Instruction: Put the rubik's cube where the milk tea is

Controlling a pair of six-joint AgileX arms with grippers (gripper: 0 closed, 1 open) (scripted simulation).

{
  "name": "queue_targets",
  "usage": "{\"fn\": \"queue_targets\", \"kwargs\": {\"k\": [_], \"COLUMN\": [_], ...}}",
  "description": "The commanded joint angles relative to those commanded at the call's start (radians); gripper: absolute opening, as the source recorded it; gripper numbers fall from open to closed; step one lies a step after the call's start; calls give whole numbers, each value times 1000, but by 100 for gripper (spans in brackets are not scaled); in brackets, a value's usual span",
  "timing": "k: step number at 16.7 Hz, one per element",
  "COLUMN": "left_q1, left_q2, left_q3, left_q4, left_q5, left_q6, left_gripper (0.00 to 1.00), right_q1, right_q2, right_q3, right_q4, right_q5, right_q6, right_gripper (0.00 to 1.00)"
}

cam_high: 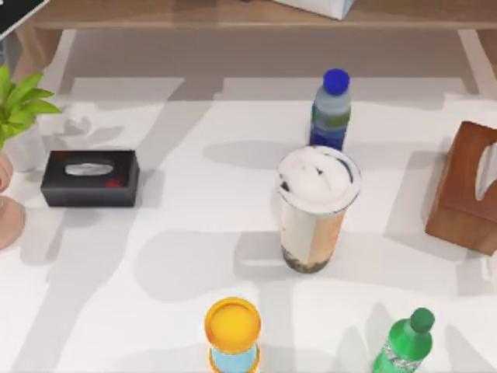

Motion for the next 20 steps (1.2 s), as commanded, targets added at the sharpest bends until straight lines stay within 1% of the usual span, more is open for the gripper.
{"fn": "queue_targets", "kwargs": {"k": [6, 8, 10, 12, 15, 17, 20], "left_q1": [-9, -12, -18, -32, -56, -66, -72], "left_q2": [-8, -36, -97, -169, -248, -272, -264], "left_q3": [1, 15, 22, 13, -33, -92, -219], "left_q4": [-16, -42, -107, -205, -398, -546, -766], "left_q5": [6, 23, 57, 106, 194, 255, 339], "left_q6": [6, 10, 13, 12, -23, -78, -203], "left_gripper": [0, 0, 0, 0, 0, 0, 0], "right_q1": [0, 0, 0, 0, 0, 0, 0], "right_q2": [0, 0, 0, 0, 0, 0, 0], "right_q3": [0, 0, 0, 0, 0, 0, 0], "right_q4": [0, 0, 0, 0, 0, 0, 0], "right_q5": [0, 0, 0, 0, 0, 0, 0], "right_q6": [0, 0, 0, 0, 0, 0, 0], "right_gripper": [100, 100, 100, 100, 100, 100, 100]}}
